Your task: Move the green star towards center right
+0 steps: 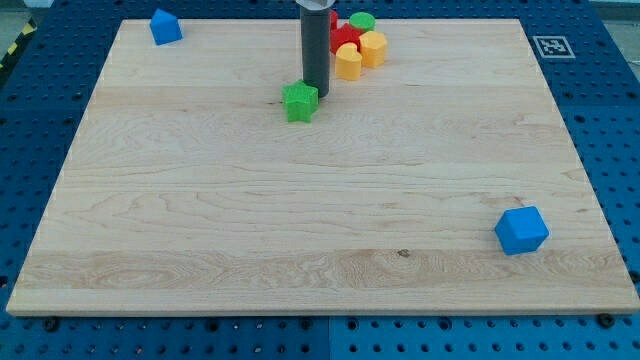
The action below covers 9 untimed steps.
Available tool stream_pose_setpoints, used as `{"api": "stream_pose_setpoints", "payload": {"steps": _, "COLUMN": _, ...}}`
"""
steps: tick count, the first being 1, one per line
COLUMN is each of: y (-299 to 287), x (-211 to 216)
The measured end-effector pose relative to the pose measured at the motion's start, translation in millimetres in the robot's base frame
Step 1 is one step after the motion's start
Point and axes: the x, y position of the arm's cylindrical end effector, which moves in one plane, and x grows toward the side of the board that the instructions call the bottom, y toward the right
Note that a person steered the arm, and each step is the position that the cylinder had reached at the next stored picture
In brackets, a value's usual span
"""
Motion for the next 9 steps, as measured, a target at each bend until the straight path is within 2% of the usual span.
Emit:
{"api": "stream_pose_setpoints", "payload": {"steps": 1, "y": 4.5, "x": 2.0}}
{"api": "stream_pose_setpoints", "payload": {"steps": 2, "y": -5.7, "x": -19.7}}
{"api": "stream_pose_setpoints", "payload": {"steps": 3, "y": -48.2, "x": -36.0}}
{"api": "stream_pose_setpoints", "payload": {"steps": 4, "y": -93.5, "x": -19.9}}
{"api": "stream_pose_setpoints", "payload": {"steps": 5, "y": -94.7, "x": -12.4}}
{"api": "stream_pose_setpoints", "payload": {"steps": 7, "y": -52.8, "x": 20.3}}
{"api": "stream_pose_setpoints", "payload": {"steps": 9, "y": 0.3, "x": 26.5}}
